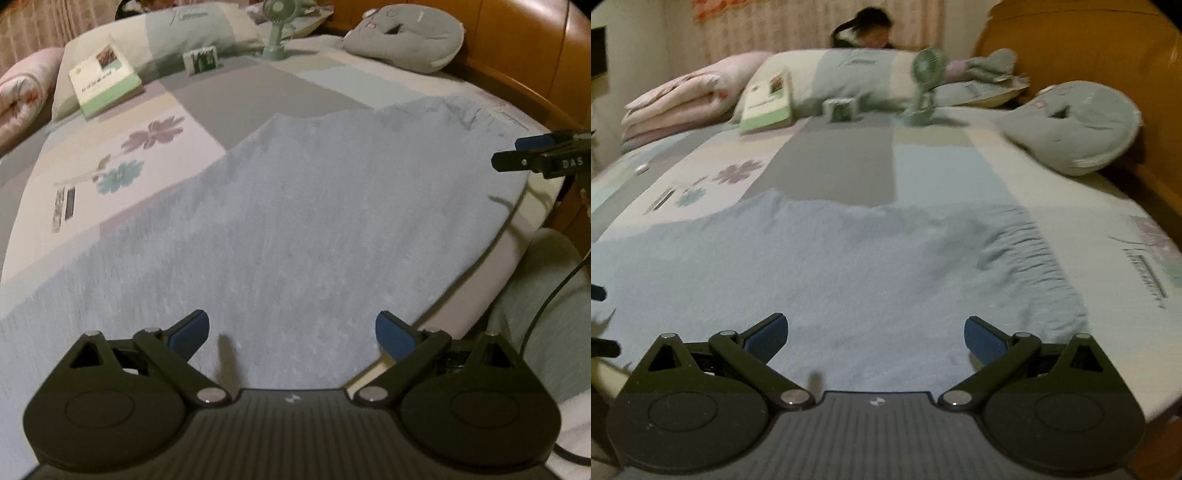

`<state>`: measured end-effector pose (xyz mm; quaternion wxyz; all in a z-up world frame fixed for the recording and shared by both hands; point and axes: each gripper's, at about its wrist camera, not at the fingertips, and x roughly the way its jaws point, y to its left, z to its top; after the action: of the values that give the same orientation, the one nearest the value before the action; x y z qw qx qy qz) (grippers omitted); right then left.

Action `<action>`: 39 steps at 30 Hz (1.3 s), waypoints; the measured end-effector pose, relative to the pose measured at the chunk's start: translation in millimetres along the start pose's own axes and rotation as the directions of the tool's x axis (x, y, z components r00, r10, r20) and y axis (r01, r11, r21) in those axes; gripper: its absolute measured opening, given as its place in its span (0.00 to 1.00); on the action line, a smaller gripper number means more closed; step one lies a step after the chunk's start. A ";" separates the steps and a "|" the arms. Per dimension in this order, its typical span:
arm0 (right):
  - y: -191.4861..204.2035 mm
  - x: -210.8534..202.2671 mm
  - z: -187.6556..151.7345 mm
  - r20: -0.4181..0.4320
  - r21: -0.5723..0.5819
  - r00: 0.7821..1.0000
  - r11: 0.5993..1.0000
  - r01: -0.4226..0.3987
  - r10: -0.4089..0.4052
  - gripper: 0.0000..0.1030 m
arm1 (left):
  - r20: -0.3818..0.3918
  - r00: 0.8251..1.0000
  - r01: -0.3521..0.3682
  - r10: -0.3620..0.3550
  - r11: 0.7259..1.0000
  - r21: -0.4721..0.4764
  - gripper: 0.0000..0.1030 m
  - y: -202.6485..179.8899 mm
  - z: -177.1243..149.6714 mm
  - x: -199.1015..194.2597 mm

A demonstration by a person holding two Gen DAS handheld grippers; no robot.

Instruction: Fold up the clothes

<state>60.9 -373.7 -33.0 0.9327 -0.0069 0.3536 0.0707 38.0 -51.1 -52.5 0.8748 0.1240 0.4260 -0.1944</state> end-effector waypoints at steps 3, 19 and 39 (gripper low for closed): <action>-0.1 11.4 -7.5 -0.029 -0.031 0.999 0.999 0.019 -0.020 1.00 | 0.005 1.000 0.004 -0.004 1.000 0.009 0.94 -4.3 3.7 -0.2; -48.2 12.6 -24.0 0.018 0.092 1.000 0.996 0.010 -0.011 1.00 | -0.057 0.998 0.003 -0.002 1.000 0.026 0.94 -24.1 13.7 25.9; -80.5 -22.9 -31.4 0.183 0.309 0.978 0.939 -0.152 0.099 1.00 | -0.008 1.000 0.027 -0.026 0.989 0.143 0.94 -69.4 56.5 43.2</action>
<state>34.3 -458.2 -44.4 0.9409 0.1737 0.2818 0.0719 70.7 -144.8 -56.1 0.8597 0.1814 0.4152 -0.2358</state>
